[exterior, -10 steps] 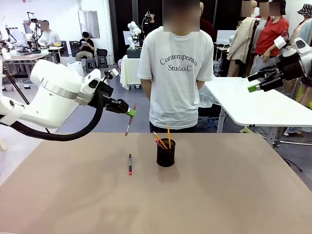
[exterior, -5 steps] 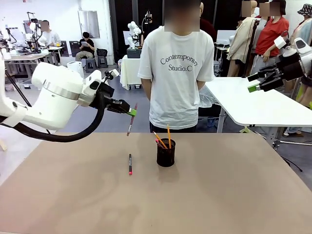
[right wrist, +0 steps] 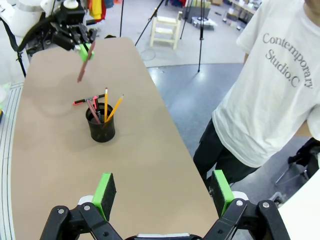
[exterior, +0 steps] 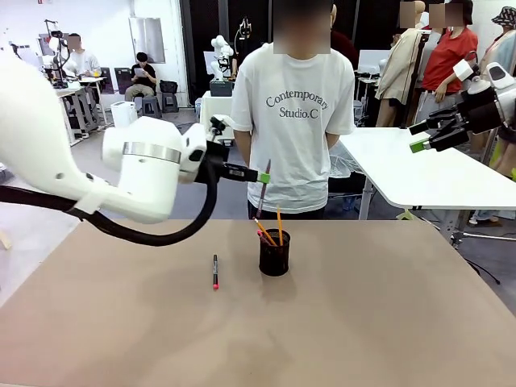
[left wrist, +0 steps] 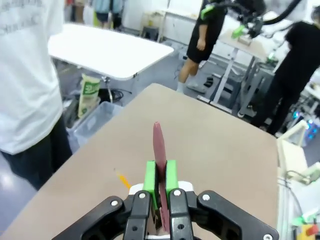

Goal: Place the pens into the pen holder.
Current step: Pick up a writing instrument from the table and place it into the Pen holder.

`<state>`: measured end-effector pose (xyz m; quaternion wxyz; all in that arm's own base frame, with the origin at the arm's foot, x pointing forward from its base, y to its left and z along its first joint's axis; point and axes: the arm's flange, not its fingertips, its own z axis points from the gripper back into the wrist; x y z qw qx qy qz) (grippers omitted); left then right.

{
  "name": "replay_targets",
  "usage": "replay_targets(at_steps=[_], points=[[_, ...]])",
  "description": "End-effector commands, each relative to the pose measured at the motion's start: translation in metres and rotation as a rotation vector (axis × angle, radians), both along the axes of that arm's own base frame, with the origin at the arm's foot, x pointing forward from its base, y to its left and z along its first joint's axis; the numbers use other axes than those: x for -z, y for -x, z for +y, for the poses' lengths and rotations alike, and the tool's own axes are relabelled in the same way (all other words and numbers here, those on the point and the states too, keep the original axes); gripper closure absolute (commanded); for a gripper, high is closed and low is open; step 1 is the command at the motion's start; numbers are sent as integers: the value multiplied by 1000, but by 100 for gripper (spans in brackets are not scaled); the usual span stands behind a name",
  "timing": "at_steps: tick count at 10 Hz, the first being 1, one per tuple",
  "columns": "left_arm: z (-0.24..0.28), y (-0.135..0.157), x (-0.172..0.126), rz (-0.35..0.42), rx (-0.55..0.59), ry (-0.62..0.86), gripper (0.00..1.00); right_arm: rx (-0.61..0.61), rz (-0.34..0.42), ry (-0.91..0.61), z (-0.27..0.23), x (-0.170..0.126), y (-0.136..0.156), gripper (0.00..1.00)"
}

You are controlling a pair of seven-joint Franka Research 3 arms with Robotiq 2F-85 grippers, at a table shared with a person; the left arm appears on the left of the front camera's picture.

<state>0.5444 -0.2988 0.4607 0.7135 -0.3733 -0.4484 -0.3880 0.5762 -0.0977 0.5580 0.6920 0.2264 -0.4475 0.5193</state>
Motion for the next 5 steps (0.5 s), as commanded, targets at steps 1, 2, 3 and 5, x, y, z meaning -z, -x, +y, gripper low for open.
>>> replay_targets(at_steps=[1,2,3,5], points=[[-18,-21,27,-88,49,27,100,4,25,10,2,-4,-1,0],[-27,-29,37,-103,61,54,100,4,25,10,2,-4,-1,0],[-32,-36,43,-159,68,100,100,4,25,10,2,-4,-1,0],[-42,-41,57,-154,84,129,100,4,25,10,2,-4,-1,0]])
